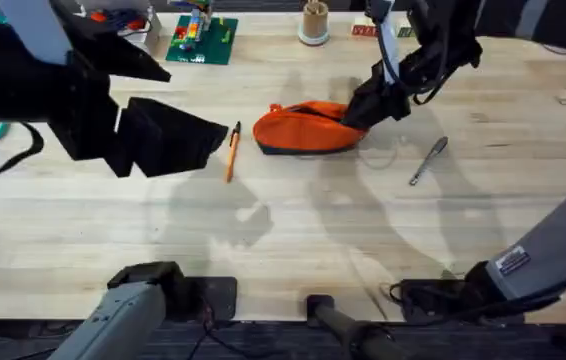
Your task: Unzip the bag, pick up the pens from the table one at a time and place them inside, then zip the bag closed.
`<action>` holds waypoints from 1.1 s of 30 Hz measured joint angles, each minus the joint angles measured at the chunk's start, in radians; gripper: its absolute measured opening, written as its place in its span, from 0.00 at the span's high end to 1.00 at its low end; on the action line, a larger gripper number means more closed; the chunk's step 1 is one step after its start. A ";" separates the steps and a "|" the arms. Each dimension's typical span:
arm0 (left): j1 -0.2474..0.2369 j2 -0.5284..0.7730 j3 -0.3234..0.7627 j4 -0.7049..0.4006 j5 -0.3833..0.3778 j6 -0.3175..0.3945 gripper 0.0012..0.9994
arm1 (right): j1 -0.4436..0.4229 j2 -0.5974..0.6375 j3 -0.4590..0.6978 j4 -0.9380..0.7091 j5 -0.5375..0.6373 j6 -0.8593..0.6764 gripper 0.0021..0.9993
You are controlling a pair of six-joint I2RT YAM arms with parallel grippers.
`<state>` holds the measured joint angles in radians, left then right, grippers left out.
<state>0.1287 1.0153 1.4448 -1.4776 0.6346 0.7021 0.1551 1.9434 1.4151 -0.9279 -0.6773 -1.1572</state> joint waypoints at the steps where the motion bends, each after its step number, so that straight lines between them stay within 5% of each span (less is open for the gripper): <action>1: 0.000 0.000 0.000 0.000 0.000 0.000 0.01 | 0.001 0.000 0.000 0.000 0.000 0.000 0.97; 4: 0.000 0.000 0.000 0.000 0.000 0.000 0.01 | 0.001 0.000 0.000 0.000 0.001 0.000 0.93; 11: 0.000 0.000 0.000 0.000 0.000 0.000 0.01 | 0.012 0.000 0.000 -0.007 -0.009 -0.005 0.04; 33: 0.000 0.000 0.000 0.000 0.000 0.000 0.01 | 0.017 -0.003 0.075 -0.065 -0.016 0.108 0.00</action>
<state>0.1287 1.0153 1.4448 -1.4776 0.6346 0.7021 0.1719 1.9407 1.4903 -0.9930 -0.6935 -1.0489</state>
